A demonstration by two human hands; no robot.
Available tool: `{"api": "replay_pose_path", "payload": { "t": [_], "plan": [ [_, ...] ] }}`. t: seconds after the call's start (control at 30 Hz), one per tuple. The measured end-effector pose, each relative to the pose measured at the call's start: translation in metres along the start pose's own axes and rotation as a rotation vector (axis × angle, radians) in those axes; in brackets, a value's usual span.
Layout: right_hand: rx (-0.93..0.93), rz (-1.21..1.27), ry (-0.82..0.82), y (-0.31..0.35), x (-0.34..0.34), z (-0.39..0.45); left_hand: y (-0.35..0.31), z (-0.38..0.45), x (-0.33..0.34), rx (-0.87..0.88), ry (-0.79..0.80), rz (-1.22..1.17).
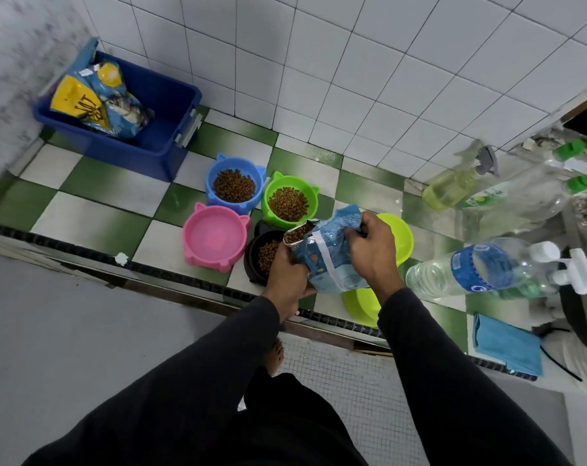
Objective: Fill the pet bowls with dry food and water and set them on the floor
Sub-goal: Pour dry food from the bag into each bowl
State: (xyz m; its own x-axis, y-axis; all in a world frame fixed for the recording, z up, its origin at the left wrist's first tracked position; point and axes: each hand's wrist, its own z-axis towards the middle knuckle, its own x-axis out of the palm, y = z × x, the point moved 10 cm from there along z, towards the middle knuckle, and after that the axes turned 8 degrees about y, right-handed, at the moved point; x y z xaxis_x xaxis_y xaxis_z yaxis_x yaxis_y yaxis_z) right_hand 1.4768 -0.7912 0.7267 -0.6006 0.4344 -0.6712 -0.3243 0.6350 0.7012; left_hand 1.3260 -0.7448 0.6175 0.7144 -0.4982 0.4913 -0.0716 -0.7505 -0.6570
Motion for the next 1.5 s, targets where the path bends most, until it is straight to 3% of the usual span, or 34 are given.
{"api": "replay_pose_path", "payload": {
  "t": [0.37,0.7,1.1,1.5],
  "plan": [
    [-0.04,0.197,0.039,0.018,0.002,0.015,-0.032,0.0,-0.006,0.214,-0.026,-0.118],
    [-0.241,0.035,0.06,0.082,0.023,0.014,-0.056,-0.021,-0.031,0.326,-0.073,-0.237],
    [-0.313,-0.156,0.056,0.155,0.064,-0.005,-0.072,-0.032,-0.077,0.244,-0.073,-0.354],
    [-0.311,-0.247,0.188,0.181,0.103,-0.01,-0.069,-0.035,-0.111,0.141,-0.037,-0.39]
  ]
}}
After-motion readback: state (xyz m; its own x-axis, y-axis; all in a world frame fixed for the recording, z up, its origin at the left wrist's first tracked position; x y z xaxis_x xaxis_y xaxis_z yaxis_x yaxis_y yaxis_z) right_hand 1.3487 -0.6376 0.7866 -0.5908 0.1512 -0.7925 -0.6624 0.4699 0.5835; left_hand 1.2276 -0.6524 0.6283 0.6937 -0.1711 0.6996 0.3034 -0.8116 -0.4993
